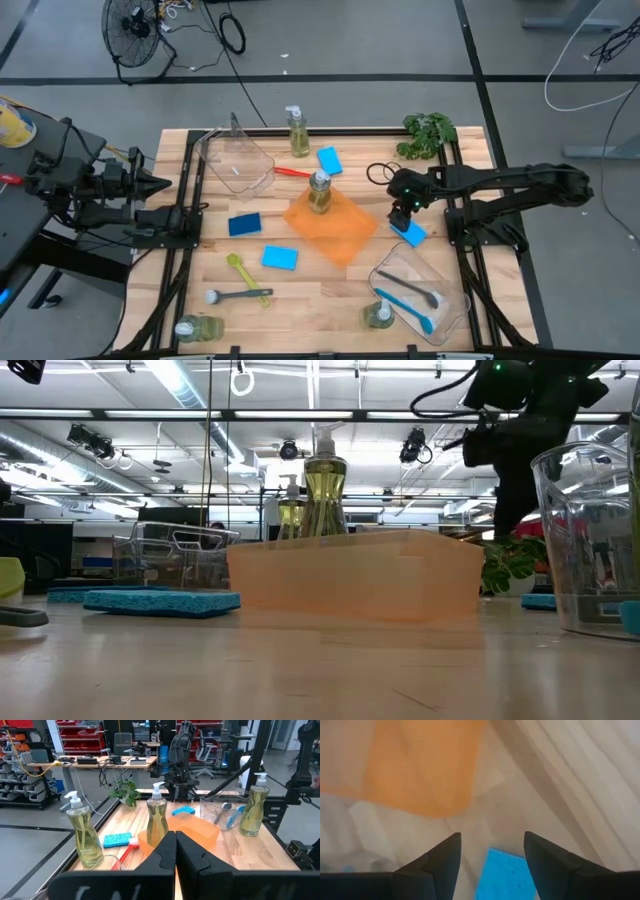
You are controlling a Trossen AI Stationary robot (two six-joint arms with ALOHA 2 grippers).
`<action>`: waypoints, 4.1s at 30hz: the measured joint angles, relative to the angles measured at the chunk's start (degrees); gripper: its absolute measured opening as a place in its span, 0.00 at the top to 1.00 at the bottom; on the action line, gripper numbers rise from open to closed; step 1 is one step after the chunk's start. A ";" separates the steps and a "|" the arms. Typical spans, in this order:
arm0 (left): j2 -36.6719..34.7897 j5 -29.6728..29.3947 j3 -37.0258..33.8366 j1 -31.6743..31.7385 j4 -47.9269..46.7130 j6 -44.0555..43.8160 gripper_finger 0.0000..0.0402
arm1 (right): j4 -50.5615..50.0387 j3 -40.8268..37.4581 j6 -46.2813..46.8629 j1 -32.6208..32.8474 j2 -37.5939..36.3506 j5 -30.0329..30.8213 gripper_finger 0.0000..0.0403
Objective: Pick & Place Kitchen Sink Supplies
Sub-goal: Put the yellow dish soap into the orange bin
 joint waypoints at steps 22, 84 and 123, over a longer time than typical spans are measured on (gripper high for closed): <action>0.02 -0.02 0.00 0.00 0.00 0.00 0.99 | 13.30 8.22 -21.64 13.28 -6.30 -16.45 0.47; 0.00 0.00 0.02 0.00 0.00 0.00 0.99 | 68.47 -5.62 -21.36 41.31 7.94 -14.66 0.27; 0.00 -0.02 0.02 0.00 0.00 0.00 0.99 | 77.22 -5.62 -21.68 41.33 16.01 -11.82 0.31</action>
